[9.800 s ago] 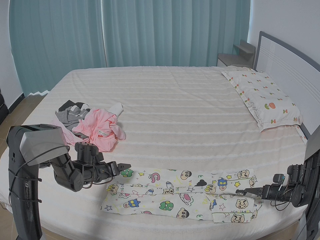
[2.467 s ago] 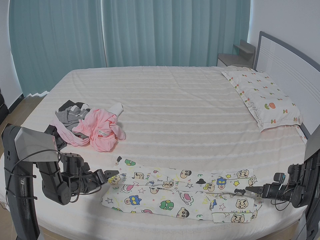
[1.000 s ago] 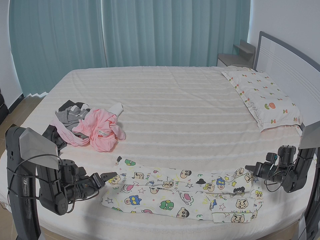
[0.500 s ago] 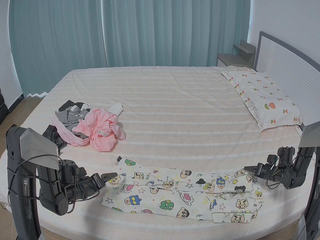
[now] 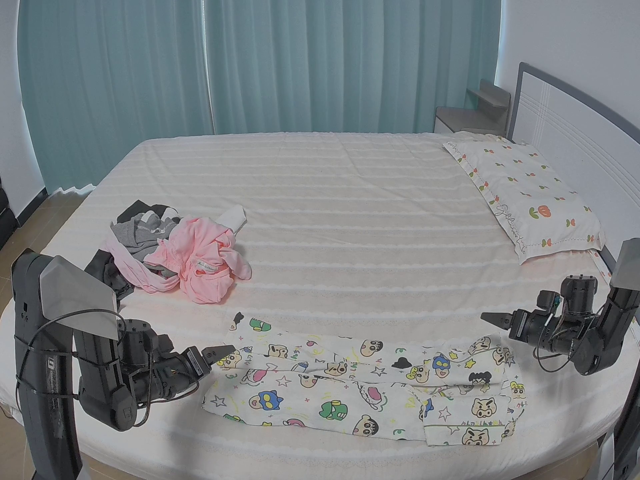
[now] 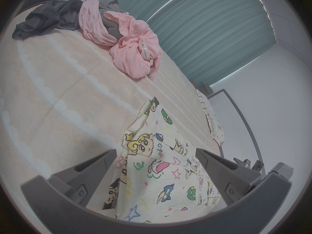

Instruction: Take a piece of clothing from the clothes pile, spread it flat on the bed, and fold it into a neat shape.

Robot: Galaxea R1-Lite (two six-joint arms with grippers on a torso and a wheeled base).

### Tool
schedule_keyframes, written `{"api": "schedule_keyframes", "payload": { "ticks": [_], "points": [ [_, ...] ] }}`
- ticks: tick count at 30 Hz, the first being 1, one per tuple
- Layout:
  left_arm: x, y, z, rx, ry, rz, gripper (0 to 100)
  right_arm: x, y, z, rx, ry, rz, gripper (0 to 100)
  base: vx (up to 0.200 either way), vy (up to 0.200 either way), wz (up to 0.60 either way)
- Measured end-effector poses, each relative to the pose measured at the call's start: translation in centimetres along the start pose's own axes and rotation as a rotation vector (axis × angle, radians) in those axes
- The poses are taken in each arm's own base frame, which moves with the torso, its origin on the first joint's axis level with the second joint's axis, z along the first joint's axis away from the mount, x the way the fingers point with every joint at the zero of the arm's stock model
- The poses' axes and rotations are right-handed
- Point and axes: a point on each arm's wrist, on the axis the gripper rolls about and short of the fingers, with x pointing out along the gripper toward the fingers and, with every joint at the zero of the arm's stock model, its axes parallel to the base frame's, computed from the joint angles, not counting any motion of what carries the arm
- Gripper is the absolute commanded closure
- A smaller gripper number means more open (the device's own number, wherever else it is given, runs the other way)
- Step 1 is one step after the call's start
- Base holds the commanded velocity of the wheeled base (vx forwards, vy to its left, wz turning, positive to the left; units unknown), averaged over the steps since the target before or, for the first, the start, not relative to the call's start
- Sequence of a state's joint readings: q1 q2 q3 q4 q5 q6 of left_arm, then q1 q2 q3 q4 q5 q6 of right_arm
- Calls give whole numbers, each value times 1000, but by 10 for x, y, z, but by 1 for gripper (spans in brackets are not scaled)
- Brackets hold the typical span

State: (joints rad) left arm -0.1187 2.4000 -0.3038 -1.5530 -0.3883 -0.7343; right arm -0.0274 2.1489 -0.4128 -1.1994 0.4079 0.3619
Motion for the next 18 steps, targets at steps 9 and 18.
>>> {"api": "schedule_keyframes", "payload": {
  "ticks": [9,18],
  "points": [
    [0,0,0,0,0,0,0,20,36,-26,72,92,58,0,0,0,0],
    [0,0,0,0,-1,2,0,37,8,-48,124,114,-43,0,0,0,0]
  ]
}}
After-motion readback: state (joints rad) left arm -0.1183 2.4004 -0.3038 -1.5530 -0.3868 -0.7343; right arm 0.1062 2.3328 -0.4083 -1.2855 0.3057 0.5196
